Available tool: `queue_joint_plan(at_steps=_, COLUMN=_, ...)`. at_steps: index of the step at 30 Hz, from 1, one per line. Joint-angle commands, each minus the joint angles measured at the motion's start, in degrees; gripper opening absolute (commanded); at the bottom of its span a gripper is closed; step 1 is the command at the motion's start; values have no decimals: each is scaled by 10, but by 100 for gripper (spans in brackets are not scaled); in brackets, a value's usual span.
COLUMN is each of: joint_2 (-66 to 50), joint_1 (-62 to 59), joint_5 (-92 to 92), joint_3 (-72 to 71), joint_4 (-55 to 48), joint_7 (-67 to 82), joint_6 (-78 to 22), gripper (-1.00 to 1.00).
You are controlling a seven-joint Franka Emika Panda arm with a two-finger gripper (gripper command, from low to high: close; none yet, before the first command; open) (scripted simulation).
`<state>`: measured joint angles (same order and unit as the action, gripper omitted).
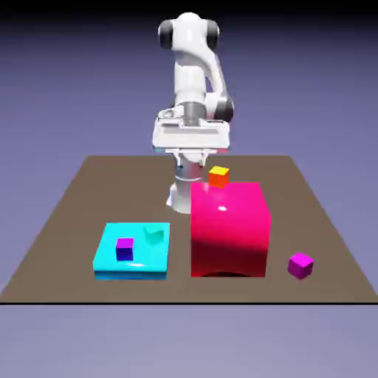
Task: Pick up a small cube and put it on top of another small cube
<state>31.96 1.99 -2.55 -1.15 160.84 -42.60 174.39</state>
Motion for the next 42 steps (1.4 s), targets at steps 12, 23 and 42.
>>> queue_joint_plan(at_steps=12, joint_2=-225, joint_1=241, joint_5=-48, joint_3=58, joint_4=-133, joint_7=295, joint_6=-97, gripper=0)
queue_joint_plan(at_steps=23, joint_2=-431, joint_1=459, joint_5=-82, joint_3=115, joint_4=-256, joint_7=569, joint_6=-188, gripper=0)
queue_joint_plan(at_steps=42, joint_2=-588, joint_1=566, joint_5=-40, joint_3=175, joint_4=-342, joint_7=761, joint_6=-230, gripper=-100)
